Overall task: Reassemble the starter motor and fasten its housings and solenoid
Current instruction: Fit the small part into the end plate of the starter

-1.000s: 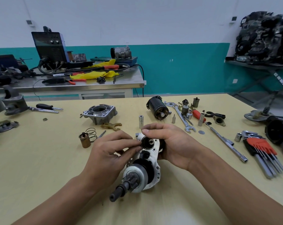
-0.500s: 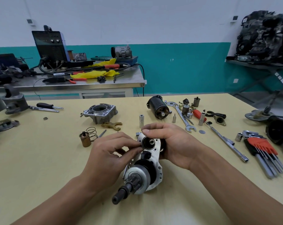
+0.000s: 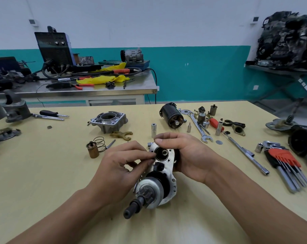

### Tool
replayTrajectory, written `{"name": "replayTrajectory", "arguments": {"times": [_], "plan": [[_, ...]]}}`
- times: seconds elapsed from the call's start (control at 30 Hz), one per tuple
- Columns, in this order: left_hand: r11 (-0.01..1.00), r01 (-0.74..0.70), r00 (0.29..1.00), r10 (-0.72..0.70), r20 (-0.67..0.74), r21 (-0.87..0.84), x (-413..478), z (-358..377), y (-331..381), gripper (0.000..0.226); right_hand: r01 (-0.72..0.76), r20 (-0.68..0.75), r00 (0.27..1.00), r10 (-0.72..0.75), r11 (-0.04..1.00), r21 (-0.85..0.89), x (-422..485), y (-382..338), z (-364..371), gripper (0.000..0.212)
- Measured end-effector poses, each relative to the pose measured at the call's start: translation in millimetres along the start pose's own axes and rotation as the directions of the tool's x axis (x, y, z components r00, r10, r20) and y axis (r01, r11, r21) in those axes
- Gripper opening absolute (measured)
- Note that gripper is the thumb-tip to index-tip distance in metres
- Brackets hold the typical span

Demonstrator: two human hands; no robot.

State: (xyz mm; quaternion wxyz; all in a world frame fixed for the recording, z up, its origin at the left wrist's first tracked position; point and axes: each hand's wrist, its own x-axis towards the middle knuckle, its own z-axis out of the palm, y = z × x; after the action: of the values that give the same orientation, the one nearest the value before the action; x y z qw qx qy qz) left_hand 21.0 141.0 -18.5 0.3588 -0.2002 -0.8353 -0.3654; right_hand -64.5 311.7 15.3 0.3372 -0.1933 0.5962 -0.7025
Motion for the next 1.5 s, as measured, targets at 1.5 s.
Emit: {"name": "replayTrajectory", "arguments": {"times": [1.5], "plan": [[1.0,0.014,0.998,-0.014,-0.069,-0.003,-2.4,5.3,0.4,0.014,-0.01,0.017,1.0,0.01,0.999,0.05,1.8,1.7,-0.7,0.029]]}}
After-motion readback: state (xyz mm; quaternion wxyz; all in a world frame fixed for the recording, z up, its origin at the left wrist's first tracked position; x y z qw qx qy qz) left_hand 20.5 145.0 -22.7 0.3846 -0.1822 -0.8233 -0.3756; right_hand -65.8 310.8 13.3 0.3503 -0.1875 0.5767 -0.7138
